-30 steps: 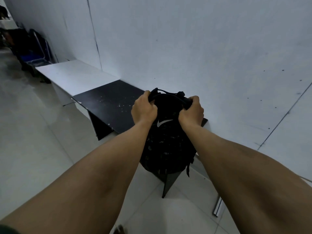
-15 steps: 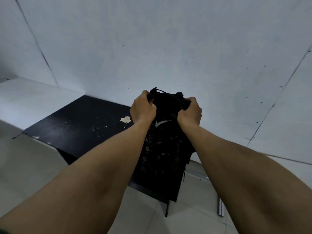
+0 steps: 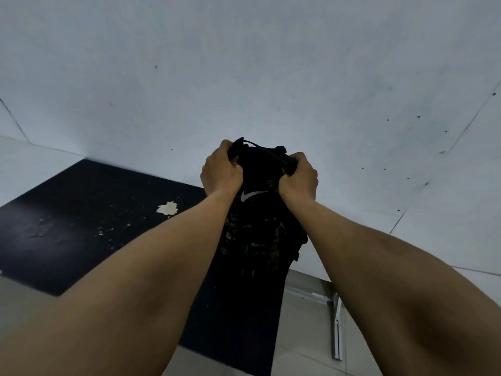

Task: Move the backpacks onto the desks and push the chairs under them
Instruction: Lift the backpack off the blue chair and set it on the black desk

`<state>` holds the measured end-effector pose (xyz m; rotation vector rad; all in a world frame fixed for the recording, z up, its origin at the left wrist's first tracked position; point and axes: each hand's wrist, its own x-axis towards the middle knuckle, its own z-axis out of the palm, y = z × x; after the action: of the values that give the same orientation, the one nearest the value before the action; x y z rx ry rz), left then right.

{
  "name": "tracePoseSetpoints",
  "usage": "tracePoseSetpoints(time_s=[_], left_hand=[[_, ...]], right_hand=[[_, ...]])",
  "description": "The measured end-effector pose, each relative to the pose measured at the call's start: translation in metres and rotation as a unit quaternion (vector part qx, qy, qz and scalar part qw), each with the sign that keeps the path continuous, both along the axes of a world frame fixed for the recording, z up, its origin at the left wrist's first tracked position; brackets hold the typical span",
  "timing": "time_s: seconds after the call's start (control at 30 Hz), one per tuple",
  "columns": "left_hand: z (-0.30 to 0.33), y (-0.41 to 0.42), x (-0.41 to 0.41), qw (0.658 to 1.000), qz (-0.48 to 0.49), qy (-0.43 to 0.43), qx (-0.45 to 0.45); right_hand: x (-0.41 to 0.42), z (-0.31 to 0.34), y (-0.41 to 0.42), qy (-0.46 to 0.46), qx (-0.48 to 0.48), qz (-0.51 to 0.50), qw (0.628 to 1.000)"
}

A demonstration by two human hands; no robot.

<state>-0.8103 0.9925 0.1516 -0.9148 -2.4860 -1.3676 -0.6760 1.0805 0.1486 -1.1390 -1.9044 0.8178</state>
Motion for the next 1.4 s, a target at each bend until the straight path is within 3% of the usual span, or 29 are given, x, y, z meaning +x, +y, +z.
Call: tracePoseSetpoints(time_s=[1.03, 1.4], left_hand=[[-0.016, 0.148, -0.122, 0.989, -0.132, 0.004, -0.062], [-0.039, 0.212, -0.171, 0.975, -0.196, 0.056, -0.089]], right_hand=[[-0.091, -0.023, 0.136, -0.054, -0.023, -0.076, 0.995], [-0.124, -0.043, 0.195, -0.08, -0.031, -0.088, 0.992]])
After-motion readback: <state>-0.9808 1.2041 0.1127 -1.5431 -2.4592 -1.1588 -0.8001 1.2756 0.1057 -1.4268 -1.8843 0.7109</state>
